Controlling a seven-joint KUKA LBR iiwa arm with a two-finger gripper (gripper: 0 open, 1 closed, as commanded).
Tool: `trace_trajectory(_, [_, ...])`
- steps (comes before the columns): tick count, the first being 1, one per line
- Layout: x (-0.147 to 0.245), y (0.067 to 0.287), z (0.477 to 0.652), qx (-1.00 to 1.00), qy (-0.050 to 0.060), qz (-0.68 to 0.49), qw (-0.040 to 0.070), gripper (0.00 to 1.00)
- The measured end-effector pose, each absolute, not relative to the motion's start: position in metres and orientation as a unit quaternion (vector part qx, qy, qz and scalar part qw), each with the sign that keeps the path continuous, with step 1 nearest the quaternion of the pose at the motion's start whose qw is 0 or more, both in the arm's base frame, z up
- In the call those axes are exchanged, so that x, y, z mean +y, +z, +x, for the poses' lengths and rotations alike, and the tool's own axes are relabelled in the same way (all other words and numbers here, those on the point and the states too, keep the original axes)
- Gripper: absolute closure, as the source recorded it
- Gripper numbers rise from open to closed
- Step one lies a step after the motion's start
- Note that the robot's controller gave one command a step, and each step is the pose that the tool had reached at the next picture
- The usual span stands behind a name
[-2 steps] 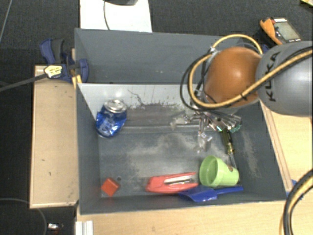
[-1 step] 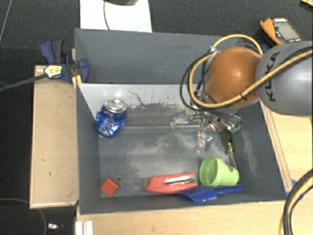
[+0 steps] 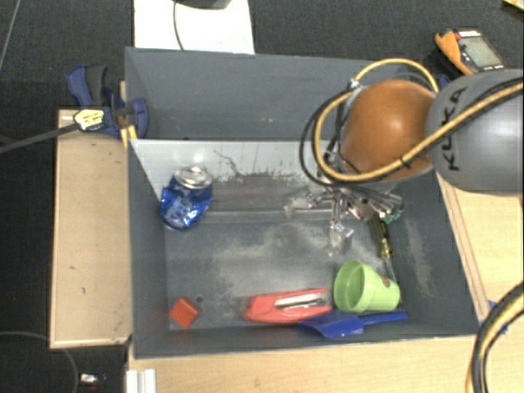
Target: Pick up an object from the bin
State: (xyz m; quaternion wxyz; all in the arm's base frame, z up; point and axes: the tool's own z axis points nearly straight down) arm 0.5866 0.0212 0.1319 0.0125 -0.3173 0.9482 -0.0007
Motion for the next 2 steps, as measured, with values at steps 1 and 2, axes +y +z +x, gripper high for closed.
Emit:
trace_trajectory(1, [0.033, 0.135, 0.584, 0.952, 0.0, -0.306, 0.012, 0.0])
trace_trajectory(2, [0.034, 0.159, 0.587, 0.927, -0.002, -0.375, 0.015, 0.0])
